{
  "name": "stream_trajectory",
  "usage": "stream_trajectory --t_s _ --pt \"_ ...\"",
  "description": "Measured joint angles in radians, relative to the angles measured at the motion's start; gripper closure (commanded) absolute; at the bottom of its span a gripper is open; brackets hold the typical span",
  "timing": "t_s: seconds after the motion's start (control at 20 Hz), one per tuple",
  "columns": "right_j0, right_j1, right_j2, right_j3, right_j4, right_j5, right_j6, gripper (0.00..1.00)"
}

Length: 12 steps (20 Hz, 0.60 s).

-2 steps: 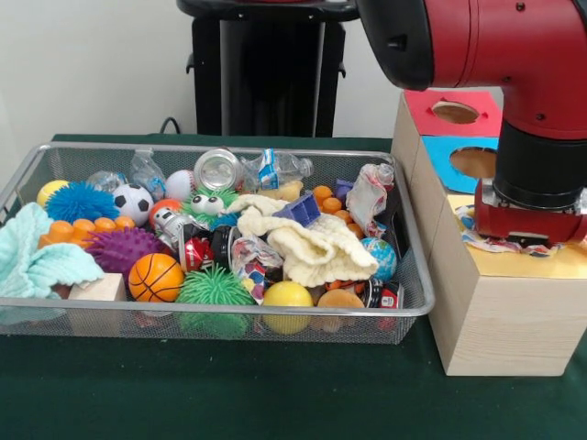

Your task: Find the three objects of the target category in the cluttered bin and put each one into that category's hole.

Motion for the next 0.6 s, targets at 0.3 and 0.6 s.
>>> stream_trajectory --t_s 0.3,0.6 --pt "0.019 -0.002 -0.025 0.002 -0.003 -0.011 0.0 1.0" --pt "0.048 -0.008 -0.068 -0.003 -0.005 -0.008 0.0 1.0"
